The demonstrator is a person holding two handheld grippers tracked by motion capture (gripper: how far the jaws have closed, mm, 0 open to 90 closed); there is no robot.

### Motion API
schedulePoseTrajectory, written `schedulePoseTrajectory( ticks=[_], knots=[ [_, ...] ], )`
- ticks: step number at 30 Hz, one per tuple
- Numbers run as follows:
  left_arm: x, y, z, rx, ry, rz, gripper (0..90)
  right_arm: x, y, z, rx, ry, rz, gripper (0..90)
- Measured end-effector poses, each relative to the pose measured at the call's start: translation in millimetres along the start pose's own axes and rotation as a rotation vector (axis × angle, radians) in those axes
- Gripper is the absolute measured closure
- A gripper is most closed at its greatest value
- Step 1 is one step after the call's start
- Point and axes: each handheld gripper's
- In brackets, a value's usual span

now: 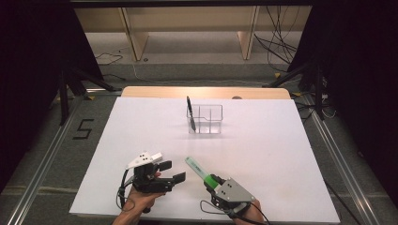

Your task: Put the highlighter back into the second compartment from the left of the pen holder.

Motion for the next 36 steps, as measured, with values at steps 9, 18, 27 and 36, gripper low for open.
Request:
schedulePoseTrajectory(
  ticks=[9,18,27,36],
  knots=[
    [8.1,13.0,11.6,0.010,-0.040,0.016,16.8,13.6,1.5,-4.0,0.017,0.253,-0.094,67.6],
    [2.6,16.1,31.2,0.145,-0.151,-0.012,17.4,25.1,-0.7,-15.5,0.017,0.539,-0.207,67.6],
    [-13.1,8.9,51.6,0.333,-0.307,-0.001,18.9,25.3,-3.1,-23.1,-0.007,0.759,-0.277,67.6],
    [-26.1,-10.3,59.8,0.552,-0.439,-0.018,22.6,19.5,-4.1,-21.7,-0.032,0.860,-0.243,67.6]
  ],
)
Point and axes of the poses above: each handheld gripper's, and its own axes: y roughly backward along the jaws, z roughly out of its top, x roughly to its left, and after that the axes turned 15 degrees about x, right-handed
